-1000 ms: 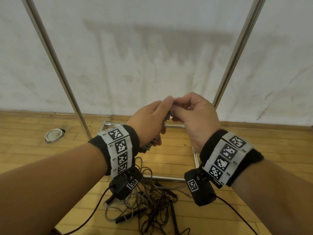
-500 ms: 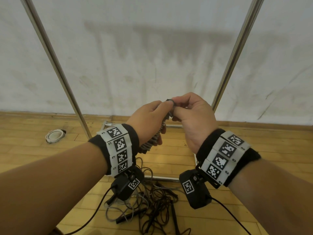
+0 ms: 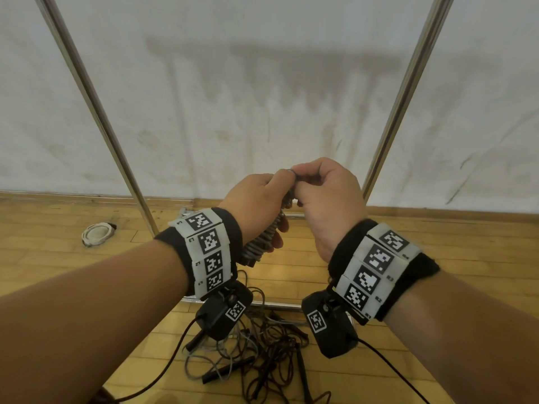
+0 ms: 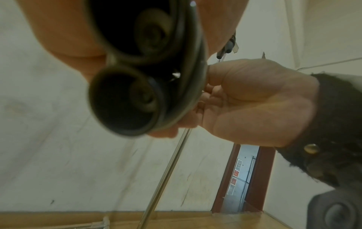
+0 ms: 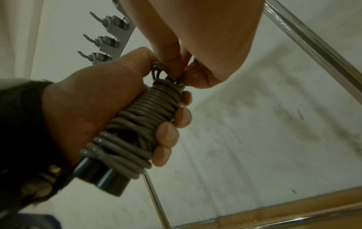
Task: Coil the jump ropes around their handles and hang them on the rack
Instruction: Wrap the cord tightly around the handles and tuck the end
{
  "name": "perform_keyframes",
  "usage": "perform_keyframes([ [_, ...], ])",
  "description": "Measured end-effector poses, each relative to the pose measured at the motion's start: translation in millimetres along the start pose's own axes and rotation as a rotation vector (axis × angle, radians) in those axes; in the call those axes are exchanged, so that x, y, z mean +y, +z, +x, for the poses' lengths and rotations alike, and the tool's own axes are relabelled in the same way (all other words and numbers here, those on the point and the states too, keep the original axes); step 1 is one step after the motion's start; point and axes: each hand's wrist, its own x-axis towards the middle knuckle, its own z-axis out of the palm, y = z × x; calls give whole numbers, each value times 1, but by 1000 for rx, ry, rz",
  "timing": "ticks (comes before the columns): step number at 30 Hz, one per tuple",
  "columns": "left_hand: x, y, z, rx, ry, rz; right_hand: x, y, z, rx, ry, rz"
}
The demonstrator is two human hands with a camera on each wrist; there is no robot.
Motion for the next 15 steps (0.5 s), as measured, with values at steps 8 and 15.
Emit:
perform_keyframes([
  [8, 0, -10, 5, -19, -100, -75, -4, 1, -7, -29, -1, -32],
  [15, 2, -19, 7, -145, -155, -240, -13, -4, -5, -103, 69, 57],
])
